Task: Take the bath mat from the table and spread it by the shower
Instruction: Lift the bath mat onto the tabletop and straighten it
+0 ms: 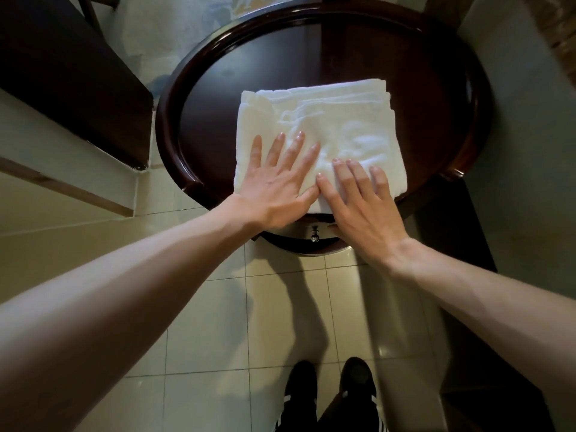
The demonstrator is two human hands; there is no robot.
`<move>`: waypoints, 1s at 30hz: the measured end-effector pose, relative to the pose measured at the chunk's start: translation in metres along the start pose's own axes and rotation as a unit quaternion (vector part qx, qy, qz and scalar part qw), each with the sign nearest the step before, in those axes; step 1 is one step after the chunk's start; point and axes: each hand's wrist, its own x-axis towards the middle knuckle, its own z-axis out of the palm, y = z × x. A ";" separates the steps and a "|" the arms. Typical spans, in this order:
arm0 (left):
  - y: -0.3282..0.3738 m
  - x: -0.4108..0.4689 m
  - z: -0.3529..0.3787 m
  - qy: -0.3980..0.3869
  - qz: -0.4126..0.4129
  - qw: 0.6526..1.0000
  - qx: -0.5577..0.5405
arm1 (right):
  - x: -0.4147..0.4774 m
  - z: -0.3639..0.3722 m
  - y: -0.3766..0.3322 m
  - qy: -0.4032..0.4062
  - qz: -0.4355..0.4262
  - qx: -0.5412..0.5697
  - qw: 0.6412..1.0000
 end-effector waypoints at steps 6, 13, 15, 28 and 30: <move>0.003 -0.005 -0.003 -0.004 -0.002 1.000 -0.003 | 0.013 -0.015 0.014 -0.103 0.005 0.030 0.994; 0.012 -0.024 -0.002 -0.001 0.002 1.000 -0.005 | 0.002 -0.023 0.010 -0.107 0.014 0.007 0.994; 0.016 -0.032 -0.001 0.001 0.004 1.000 0.000 | -0.005 -0.024 0.008 -0.097 0.013 0.011 0.995; 0.051 -0.097 -0.001 -0.032 0.016 0.999 -0.005 | -0.041 -0.067 -0.003 -0.090 -0.001 0.084 0.992; 0.052 -0.104 -0.007 -0.038 0.012 0.999 0.002 | -0.045 -0.078 -0.003 -0.121 -0.006 0.098 0.988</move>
